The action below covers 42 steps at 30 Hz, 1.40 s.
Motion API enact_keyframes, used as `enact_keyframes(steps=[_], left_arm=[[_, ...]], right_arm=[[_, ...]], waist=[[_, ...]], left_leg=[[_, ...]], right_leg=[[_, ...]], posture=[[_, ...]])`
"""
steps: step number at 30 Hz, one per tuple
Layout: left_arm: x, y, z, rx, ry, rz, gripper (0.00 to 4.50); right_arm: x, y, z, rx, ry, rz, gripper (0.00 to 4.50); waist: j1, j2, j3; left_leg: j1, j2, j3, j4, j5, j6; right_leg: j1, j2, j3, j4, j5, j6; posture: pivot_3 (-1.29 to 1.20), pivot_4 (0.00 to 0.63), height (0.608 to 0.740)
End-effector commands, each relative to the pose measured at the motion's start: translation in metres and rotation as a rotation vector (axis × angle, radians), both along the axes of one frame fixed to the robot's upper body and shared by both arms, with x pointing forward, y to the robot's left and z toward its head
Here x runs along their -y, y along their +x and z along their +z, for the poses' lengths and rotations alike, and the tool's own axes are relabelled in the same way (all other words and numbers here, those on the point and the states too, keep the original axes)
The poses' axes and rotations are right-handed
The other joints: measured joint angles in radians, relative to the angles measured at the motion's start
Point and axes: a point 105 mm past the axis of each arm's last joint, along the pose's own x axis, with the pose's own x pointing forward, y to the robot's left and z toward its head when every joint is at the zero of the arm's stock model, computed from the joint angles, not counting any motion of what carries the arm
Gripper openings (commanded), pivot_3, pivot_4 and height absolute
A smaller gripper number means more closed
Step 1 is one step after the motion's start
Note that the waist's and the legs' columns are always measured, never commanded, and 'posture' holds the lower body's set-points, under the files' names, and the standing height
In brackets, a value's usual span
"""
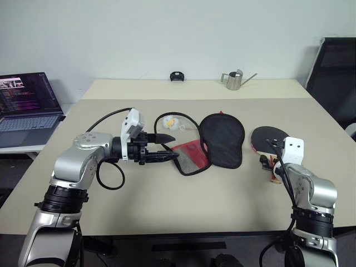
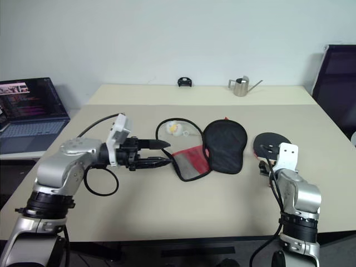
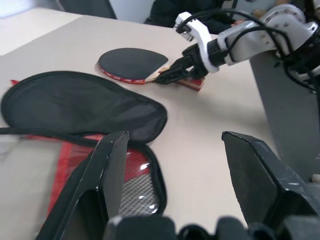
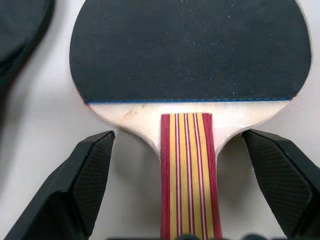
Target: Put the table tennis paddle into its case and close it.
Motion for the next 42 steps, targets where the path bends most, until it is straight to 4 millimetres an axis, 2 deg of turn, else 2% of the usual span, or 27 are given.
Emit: enact_keyframes(steps=[1, 6, 14, 18, 25, 33, 35, 39, 42], left_arm=[[-0.004, 0.001, 0.019, 0.084, -0.006, 0.013, 3.26], [-0.005, 0.001, 0.017, 0.087, -0.004, 0.016, 3.26], [-0.006, 0.001, 0.015, 0.086, -0.002, 0.015, 3.26], [-0.006, 0.002, 0.014, 0.088, -0.002, 0.015, 3.26], [-0.008, 0.003, 0.013, 0.09, -0.003, 0.017, 3.26], [-0.01, 0.003, 0.012, 0.088, 0.0, 0.02, 3.26], [-0.01, 0.003, 0.012, 0.088, 0.001, 0.021, 3.26], [-0.012, 0.004, 0.012, 0.09, 0.004, 0.028, 3.26], [-0.018, 0.006, 0.012, 0.098, 0.017, 0.054, 3.26]], right_arm=[[-0.003, 0.004, 0.021, 0.073, -0.013, 0.017, 4.31], [-0.004, 0.003, 0.021, 0.06, -0.031, 0.034, 4.31], [-0.011, -0.003, 0.01, -0.077, -0.046, 0.094, 4.31], [-0.014, 0.0, 0.013, -0.076, -0.031, 0.091, 4.31], [-0.005, 0.01, 0.012, -0.064, -0.024, 0.038, 4.31], [0.003, 0.012, 0.009, -0.07, -0.057, 0.025, 1.65], [0.003, 0.012, 0.008, -0.069, -0.056, 0.025, 1.13], [0.004, 0.013, 0.012, -0.044, -0.047, 0.008, 1.09], [0.004, 0.015, 0.028, 0.017, -0.046, -0.005, 1.09]], waist=[[0.001, 0.0, 0.0], [0.001, 0.0, 0.0], [0.001, 0.0, 0.0], [0.001, 0.0, 0.0], [0.002, 0.0, 0.0], [0.001, 0.0, 0.0], [0.001, 0.0, 0.0], [0.001, 0.0, 0.0], [0.001, 0.0, 0.0]], left_leg=[[0.0, 0.0, 0.0, 0.0, 0.0, 0.0], [-0.001, 0.0, 0.0, 0.0, 0.0, 0.0], [-0.001, 0.0, 0.0, 0.0, 0.0, 0.0], [-0.001, 0.0, 0.0, 0.0, 0.0, 0.0], [-0.001, 0.0, 0.0, 0.0, 0.0, 0.0], [0.0, 0.0, 0.0, 0.0, 0.0, 0.0], [0.0, 0.0, 0.0, 0.0, 0.0, 0.0], [0.0, 0.0, 0.0, 0.0, 0.0, 0.0], [0.0, 0.0, 0.0, 0.0, 0.0, 0.0]], right_leg=[[0.0, 0.0, 0.0, 0.0, 0.0, 0.0], [0.0, 0.0, 0.0, -0.001, 0.0, 0.0], [0.0, 0.0, 0.0, -0.001, 0.0, 0.0], [0.0, 0.0, 0.0, -0.001, 0.0, 0.0], [0.0, 0.0, 0.0, -0.001, 0.0, 0.0], [0.0, 0.0, 0.0, 0.0, 0.0, 0.0], [0.0, 0.0, 0.0, 0.0, 0.0, 0.0], [0.0, 0.0, 0.0, 0.0, 0.0, 0.0], [0.0, 0.0, 0.0, 0.0, 0.0, 0.0]], posture=[[0.0, 0.15, 0.74], [0.0, 0.15, 0.74], [0.0, 0.15, 0.74], [0.0, 0.15, 0.74], [0.0, 0.15, 0.74], [0.0, 0.15, 0.74], [0.0, 0.15, 0.74], [0.0, 0.15, 0.74], [0.0, 0.15, 0.74]])
